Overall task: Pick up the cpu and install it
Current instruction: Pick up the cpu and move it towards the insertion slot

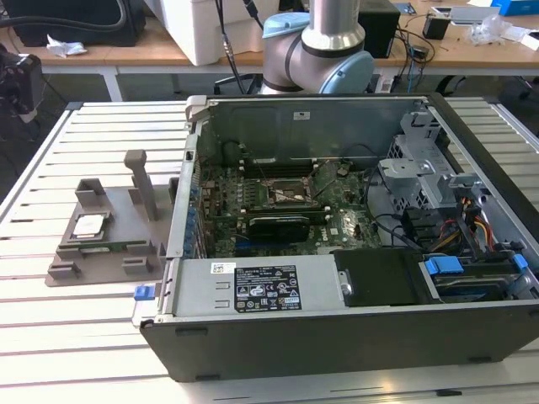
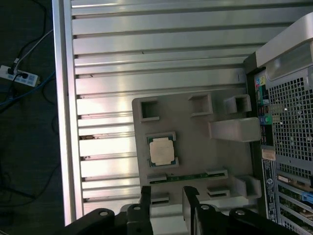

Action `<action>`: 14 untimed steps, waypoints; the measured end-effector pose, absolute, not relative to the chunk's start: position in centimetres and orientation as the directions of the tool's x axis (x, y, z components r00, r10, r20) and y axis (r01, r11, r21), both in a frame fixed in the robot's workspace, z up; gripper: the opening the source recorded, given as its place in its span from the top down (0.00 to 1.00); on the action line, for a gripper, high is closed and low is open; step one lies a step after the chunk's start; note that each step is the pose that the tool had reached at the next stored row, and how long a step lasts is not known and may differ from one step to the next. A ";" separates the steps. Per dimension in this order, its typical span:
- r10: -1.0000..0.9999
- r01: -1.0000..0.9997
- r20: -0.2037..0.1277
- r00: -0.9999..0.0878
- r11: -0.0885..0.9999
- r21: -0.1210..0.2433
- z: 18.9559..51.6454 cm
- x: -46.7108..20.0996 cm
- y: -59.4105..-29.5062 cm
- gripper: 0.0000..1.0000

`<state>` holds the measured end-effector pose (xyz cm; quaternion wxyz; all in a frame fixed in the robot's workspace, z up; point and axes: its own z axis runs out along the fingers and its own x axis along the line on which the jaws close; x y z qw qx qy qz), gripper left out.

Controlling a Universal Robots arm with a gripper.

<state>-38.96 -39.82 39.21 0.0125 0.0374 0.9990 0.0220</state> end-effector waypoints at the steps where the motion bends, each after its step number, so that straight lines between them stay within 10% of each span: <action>1: 0.075 0.074 -0.023 -0.997 0.996 0.045 39.2 -39.0 -39.8 0.58; 3: 0.075 0.074 -0.023 -0.997 0.996 0.045 39.2 -39.0 -39.8 0.34; 14: 0.001 0.001 -0.026 -1.000 1.000 -0.003 39.2 -39.0 -39.8 0.34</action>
